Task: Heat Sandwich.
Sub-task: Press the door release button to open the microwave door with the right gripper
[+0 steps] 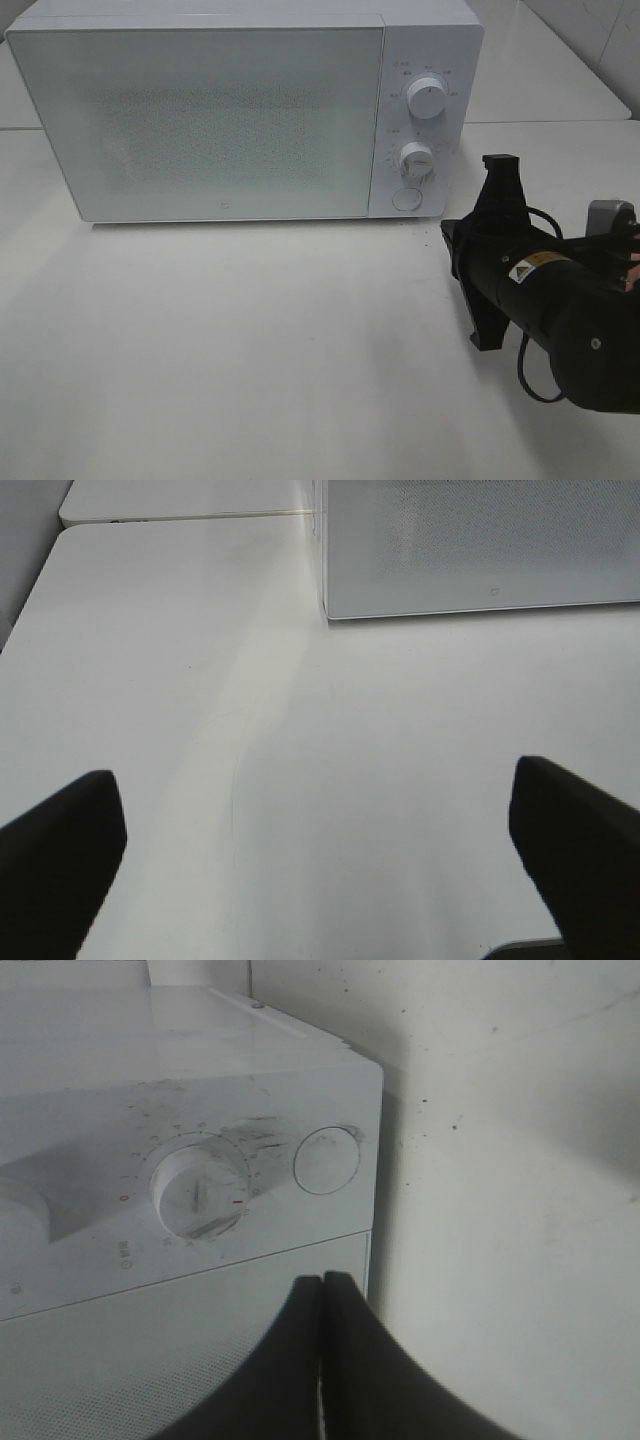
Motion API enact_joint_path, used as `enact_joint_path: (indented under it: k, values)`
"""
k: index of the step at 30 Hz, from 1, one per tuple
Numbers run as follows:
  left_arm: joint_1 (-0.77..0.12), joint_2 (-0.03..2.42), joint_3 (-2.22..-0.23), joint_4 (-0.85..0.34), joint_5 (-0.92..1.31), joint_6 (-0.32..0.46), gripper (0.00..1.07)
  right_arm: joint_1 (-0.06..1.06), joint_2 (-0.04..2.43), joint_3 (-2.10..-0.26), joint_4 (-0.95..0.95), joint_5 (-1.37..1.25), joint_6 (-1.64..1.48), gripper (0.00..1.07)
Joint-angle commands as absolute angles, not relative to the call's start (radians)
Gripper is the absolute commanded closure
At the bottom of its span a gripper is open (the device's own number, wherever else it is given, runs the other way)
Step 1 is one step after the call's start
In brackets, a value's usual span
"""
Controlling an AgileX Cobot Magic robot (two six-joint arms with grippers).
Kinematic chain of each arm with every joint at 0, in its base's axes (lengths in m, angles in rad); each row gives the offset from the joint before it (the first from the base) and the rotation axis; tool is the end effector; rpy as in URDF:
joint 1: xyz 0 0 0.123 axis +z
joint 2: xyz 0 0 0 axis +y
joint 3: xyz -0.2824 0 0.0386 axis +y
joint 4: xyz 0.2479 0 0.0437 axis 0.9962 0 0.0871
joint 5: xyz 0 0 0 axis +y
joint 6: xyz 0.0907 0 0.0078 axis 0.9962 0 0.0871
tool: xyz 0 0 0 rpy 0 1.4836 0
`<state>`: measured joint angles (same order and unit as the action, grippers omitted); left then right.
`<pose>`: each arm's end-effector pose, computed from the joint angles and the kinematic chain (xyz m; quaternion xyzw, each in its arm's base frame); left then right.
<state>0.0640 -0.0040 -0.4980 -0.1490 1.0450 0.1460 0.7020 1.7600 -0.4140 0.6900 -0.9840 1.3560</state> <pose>-0.0043 -0.0120 0.2786 0.0370 0.8454 -0.0187 0.5325 0.2296 0.1311 0.1310 0.5434 0.6080 0.4292 0.3885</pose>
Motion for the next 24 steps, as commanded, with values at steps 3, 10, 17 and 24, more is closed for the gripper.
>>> enact_joint_path:
  k: [3,10,17,24]
  values:
    - [0.059,-0.030,-0.497,-0.150,1.031,0.143,0.05,0.657,1.809,-0.481,0.609,-0.947,1.366,1.07]
    - [0.059,-0.030,-0.497,-0.150,1.031,0.143,0.05,0.614,1.876,-0.544,0.568,-0.921,1.370,1.07]
    - [0.059,-0.030,-0.497,-0.150,1.031,0.143,0.05,0.565,1.927,-0.615,0.506,-0.874,1.389,1.07]
    - [0.059,-0.030,-0.497,-0.150,1.031,0.143,0.05,0.528,1.974,-0.696,0.464,-0.829,1.390,1.07]
